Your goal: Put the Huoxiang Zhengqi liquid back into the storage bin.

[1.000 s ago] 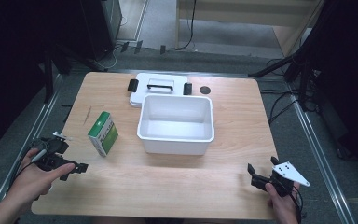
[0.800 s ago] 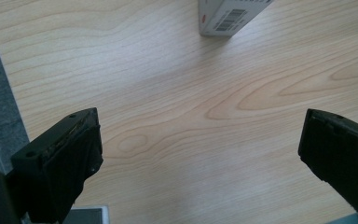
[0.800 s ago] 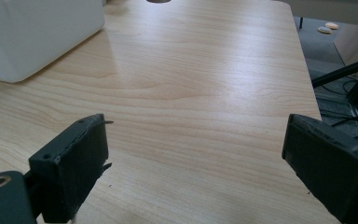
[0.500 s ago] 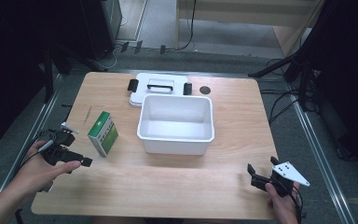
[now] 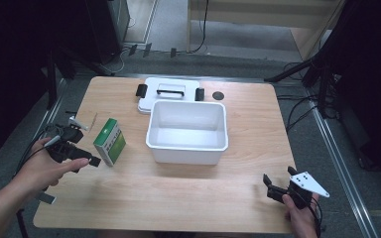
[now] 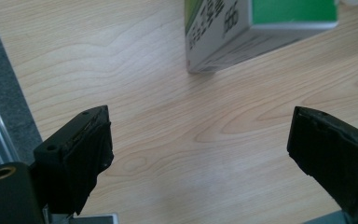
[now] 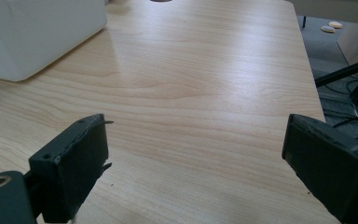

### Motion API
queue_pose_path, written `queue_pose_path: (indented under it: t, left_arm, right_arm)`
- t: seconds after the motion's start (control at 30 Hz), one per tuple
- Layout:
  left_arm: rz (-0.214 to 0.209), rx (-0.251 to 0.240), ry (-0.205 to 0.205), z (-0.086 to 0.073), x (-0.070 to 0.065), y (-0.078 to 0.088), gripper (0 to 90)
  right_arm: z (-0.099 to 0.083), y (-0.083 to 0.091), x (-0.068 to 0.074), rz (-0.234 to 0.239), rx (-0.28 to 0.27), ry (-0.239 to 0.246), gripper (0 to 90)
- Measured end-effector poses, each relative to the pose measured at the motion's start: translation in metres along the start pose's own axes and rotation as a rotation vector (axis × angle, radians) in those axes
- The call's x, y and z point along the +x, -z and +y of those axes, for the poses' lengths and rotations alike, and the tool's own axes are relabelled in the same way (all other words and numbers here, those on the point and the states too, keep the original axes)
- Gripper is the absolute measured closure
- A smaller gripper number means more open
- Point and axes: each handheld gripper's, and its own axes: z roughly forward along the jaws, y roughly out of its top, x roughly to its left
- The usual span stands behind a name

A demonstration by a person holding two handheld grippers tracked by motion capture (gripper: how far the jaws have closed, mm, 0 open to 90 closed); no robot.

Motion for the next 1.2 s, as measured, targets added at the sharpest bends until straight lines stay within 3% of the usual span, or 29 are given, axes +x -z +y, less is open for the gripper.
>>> queue_pose_path:
  t: [0.13, 0.2, 0.5, 0.73, 1.2]
  left_arm:
    - [-0.01, 0.006, 0.0, 0.005, -0.003, 0.002, 8.5]
    - [-0.008, 0.012, 0.002, 0.009, -0.005, 0.003, 13.8]
    - [0.004, 0.047, -0.01, 0.024, -0.01, 0.004, 13.8]
    - [0.01, 0.077, 0.012, 0.035, -0.011, 0.001, 14.2]
    - [-0.009, 0.084, 0.005, 0.059, -0.018, -0.001, 15.4]
  right_arm:
    - [0.0, 0.0, 0.0, 0.002, 0.001, -0.001, 6.9]
    - [0.0, 0.0, 0.0, 0.002, 0.0, 0.0, 6.9]
    - [0.0, 0.0, 0.0, 0.003, 0.003, -0.002, 6.9]
    - [0.0, 0.0, 0.0, 0.006, 0.003, -0.003, 6.9]
    - [0.0, 0.0, -0.001, 0.007, 0.005, -0.004, 7.0]
